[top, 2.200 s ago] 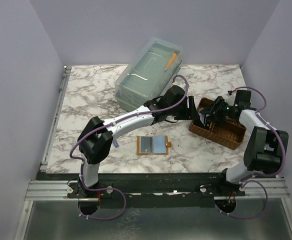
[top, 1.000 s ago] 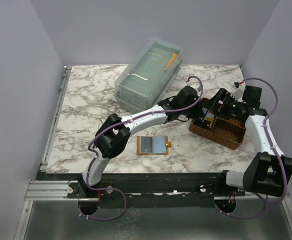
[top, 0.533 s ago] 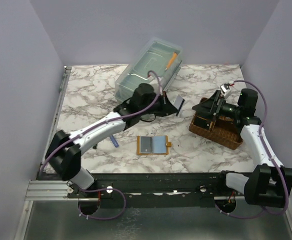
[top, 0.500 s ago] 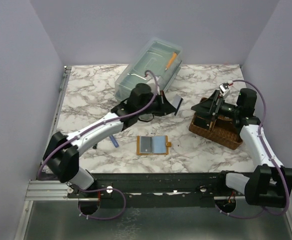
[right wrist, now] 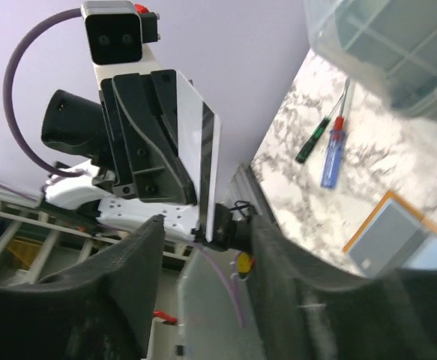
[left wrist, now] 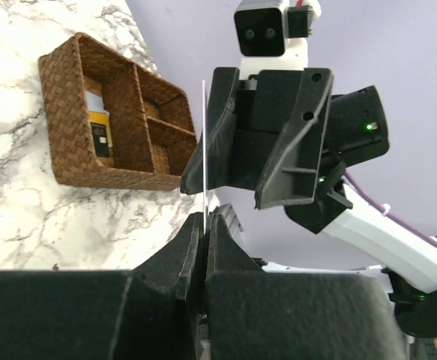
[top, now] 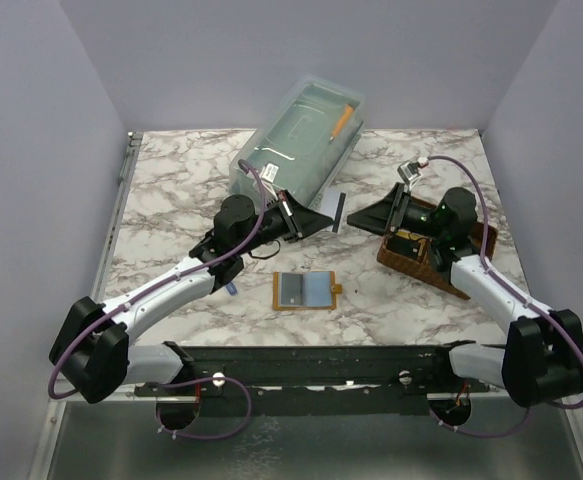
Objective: Put the credit cards into the card holder
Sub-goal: Insert the credit card into the card holder.
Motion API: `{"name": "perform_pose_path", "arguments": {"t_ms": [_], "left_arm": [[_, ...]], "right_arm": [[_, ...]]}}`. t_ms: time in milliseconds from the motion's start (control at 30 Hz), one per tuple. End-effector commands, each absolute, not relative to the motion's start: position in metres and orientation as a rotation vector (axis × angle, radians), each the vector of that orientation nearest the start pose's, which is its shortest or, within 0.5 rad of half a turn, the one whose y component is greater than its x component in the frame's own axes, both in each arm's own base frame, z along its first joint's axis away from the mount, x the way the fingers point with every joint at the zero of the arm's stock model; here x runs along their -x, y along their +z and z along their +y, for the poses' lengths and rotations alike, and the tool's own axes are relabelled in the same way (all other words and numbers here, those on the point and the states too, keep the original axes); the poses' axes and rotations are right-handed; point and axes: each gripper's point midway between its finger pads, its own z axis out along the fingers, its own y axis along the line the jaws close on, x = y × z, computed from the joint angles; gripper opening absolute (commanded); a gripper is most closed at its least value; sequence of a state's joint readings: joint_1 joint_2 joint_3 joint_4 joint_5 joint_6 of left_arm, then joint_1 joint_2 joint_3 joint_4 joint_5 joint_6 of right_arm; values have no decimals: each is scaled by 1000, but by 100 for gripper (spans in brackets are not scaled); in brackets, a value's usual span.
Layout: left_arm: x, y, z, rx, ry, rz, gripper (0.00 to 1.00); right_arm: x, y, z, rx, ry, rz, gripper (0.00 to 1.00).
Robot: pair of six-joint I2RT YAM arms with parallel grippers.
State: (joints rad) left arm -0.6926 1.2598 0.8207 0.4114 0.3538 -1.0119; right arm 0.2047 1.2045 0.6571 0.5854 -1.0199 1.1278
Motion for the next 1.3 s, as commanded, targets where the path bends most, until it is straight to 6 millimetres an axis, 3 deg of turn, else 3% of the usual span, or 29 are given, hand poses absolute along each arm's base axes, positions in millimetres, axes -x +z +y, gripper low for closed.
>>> {"name": "perform_pose_path", "arguments": {"t_ms": [0, 33, 233, 333, 500, 567, 667, 700, 800, 900, 1100, 1267], "left_arm": [[-246, 318, -335, -38, -1679, 1731, 0], [-245, 318, -335, -36, -1685, 1728, 0], [-242, 315, -334, -36, -1703, 1724, 0], [-243, 313, -333, -28, -1697, 1720, 0], [-242, 291, -331, -10, -1665, 1787, 1], [-245, 262, -322, 65, -1576, 1915, 28], [-243, 206, -289, 181, -1295, 2143, 71], [-239, 188, -276, 202, -1186, 2212, 78], [-226, 141, -232, 269, -904, 2413, 84], [-217, 112, -209, 297, -818, 2550, 84], [-226, 79, -198, 187, -682, 2636, 81], [-232, 58, -204, 138, -662, 2678, 76]], "right_arm": [[-271, 305, 233, 160, 1771, 1723, 47], [-274, 306, 234, 159, 1774, 1722, 41], [-279, 310, 241, 148, 1832, 1700, 38], [-277, 310, 245, 159, 1857, 1687, 18], [-273, 300, 250, 162, 1869, 1701, 0], [-273, 285, 251, 163, 1844, 1742, 0], [-272, 247, 249, 143, 1775, 1873, 0], [-271, 232, 249, 138, 1751, 1929, 0], [-262, 186, 246, 141, 1706, 2124, 0], [-254, 151, 244, 181, 1692, 2300, 0], [-249, 115, 246, 193, 1727, 2480, 0], [-236, 92, 264, 223, 1753, 2561, 0]]}}
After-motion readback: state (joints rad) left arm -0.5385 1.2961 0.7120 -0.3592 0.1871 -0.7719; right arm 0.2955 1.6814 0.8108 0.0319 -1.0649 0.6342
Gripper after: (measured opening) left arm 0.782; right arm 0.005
